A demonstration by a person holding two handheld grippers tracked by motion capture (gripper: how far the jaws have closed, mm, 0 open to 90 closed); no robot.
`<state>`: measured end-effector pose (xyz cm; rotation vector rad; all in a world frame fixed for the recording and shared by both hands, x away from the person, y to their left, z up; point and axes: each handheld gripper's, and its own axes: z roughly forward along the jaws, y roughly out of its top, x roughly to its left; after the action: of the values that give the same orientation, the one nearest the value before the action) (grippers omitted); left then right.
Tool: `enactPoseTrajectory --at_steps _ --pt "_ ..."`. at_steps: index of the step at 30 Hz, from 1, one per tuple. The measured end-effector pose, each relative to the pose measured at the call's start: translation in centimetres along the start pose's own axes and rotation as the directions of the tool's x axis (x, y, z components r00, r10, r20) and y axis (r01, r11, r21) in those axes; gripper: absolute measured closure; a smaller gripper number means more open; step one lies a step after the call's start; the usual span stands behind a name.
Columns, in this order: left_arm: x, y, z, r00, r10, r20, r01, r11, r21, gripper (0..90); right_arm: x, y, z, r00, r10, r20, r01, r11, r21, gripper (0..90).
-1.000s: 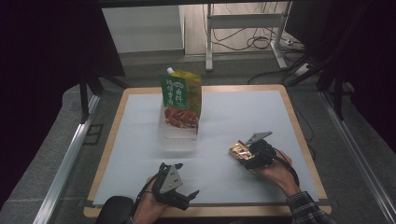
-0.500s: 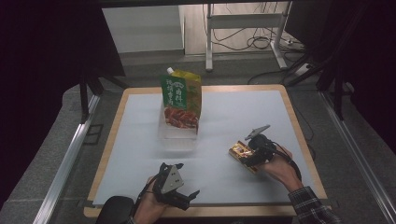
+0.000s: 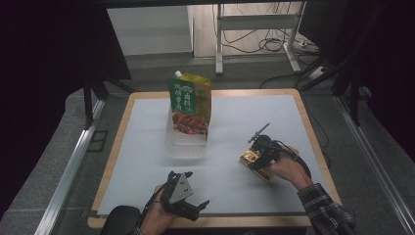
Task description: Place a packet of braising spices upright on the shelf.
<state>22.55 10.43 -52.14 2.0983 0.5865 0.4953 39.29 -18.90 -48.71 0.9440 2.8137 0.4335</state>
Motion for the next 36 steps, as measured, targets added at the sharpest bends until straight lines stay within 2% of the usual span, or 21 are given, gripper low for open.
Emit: enactPoseTrajectory --at_steps 6,13,18,23,28,36 --pt "0.0 0.0 0.0 1.0000 0.002 0.003 -0.002 1.0000 0.001 0.0 0.1 1.0 1.0 1.0000 -0.003 0.002 0.003 0.998 0.067 28.4" --pt "-0.1 0.0 0.1 1.0000 0.007 0.005 -0.007 1.0000 0.003 0.0 0.2 1.2 1.0 0.9997 0.022 0.002 -0.022 0.996 0.083 31.2" --pt "0.0 0.0 0.0 1.0000 0.004 0.001 -0.004 1.0000 0.001 0.0 0.0 1.0 -0.1 0.9997 0.024 0.006 -0.024 1.000 0.001 31.4" --pt "0.0 0.0 0.0 1.0000 0.008 -0.002 -0.008 1.0000 0.005 0.0 -0.2 0.8 -1.2 0.9997 0.025 0.009 -0.024 0.995 -0.096 31.8" --pt "0.1 0.0 0.0 1.0000 0.000 -0.002 0.000 1.0000 -0.001 0.0 -0.3 0.4 -2.0 0.9994 0.034 0.005 -0.032 0.983 -0.182 32.0" --pt "0.1 0.0 -0.1 1.0000 0.000 -0.006 0.000 1.0000 -0.002 0.0 -0.3 0.1 -2.9 0.9994 0.033 0.009 -0.029 0.960 -0.277 32.0"
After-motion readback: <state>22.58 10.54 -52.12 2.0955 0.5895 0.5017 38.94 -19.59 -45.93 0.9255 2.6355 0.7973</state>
